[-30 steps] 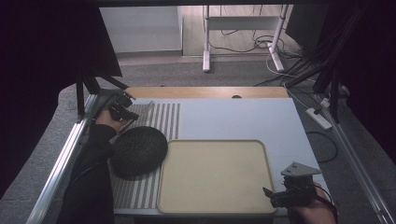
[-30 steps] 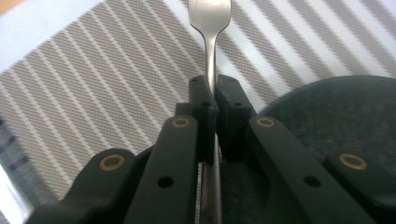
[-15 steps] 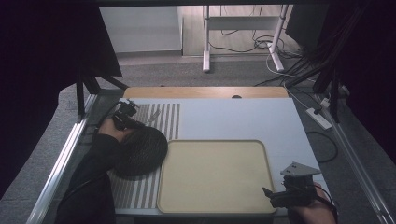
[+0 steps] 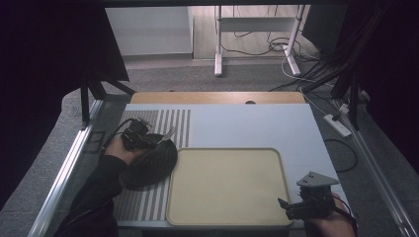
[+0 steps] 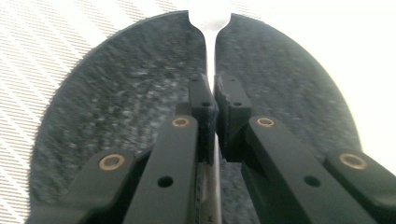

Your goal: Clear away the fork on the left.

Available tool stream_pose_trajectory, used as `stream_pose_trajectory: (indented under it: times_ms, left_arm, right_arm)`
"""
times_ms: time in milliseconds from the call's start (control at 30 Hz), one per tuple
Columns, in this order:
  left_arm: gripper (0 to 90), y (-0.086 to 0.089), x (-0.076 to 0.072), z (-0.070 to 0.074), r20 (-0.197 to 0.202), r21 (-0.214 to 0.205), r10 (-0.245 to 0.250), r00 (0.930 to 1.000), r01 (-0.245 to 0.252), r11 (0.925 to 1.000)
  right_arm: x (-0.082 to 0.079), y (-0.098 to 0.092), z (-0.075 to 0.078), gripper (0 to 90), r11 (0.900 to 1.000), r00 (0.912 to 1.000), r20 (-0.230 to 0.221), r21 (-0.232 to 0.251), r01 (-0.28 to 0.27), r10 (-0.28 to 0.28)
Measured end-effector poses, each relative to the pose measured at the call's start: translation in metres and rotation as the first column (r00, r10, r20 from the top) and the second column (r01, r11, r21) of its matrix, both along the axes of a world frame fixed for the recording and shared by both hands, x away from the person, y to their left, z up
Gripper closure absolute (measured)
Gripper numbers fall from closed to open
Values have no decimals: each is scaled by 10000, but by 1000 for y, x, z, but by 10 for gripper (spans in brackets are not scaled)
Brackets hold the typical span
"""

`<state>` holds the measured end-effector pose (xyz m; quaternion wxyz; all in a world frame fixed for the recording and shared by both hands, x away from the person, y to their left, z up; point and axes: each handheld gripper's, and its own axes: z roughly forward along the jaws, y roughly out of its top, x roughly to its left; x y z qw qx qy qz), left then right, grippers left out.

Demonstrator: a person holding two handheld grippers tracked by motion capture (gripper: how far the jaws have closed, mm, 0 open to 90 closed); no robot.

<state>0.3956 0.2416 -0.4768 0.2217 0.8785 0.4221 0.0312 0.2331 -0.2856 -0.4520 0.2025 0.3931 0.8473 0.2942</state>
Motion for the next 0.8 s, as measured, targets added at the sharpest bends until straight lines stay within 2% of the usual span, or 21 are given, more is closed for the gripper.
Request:
stream_pose_trajectory:
  times_ms: [333,500,733,800]
  left_arm:
    - [857,-17,-32,1,-121,-487,1,9999,-7,9988]
    - [857,-23,-45,3,-99,-475,84,9999,-88,9988]
    - [857,-28,-60,1,-286,-572,263,9992,-279,9980]
    - [857,-31,-65,2,-180,-480,276,9995,-285,9984]
  right_arm:
    - [-1,0,0,0,10000,10000,19,36,-16,16]
    - [-1,0,0,0,10000,10000,30,34,-12,12]
    - [-1,0,1,0,10000,10000,37,57,-15,15]
    - [-1,0,1,0,10000,10000,39,52,-14,14]
